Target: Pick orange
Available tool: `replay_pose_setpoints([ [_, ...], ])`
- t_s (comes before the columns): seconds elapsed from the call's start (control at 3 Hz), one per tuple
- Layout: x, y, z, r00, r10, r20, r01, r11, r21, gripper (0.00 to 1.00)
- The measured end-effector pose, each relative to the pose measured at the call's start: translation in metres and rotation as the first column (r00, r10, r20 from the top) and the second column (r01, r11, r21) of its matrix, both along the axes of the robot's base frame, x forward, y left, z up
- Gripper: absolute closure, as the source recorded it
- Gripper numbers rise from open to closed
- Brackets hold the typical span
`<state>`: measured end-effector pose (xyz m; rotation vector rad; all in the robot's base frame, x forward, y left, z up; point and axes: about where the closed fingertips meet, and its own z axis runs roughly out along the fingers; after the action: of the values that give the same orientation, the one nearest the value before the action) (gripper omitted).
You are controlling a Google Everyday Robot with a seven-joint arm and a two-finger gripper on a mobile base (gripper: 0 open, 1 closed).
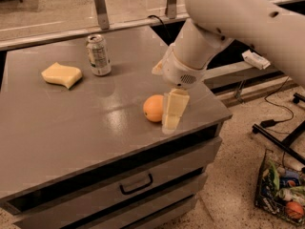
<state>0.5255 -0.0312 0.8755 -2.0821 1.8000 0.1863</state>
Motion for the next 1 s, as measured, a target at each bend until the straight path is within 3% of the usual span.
replay_pose_setpoints([
  [0.33, -0.007, 0.016, -0.017, 0.9992, 0.035, -0.020, -0.036, 0.999, -0.017, 0.18],
  [0.67, -0.010, 0.020, -0.037, 0.9979, 0.049, -0.041, -0.052, 0.997, -0.060, 0.41],
  [1.0, -0.008, 0.018, -0.045, 0.9965, 0.046, -0.069, -0.050, 0.997, -0.055, 0.65],
])
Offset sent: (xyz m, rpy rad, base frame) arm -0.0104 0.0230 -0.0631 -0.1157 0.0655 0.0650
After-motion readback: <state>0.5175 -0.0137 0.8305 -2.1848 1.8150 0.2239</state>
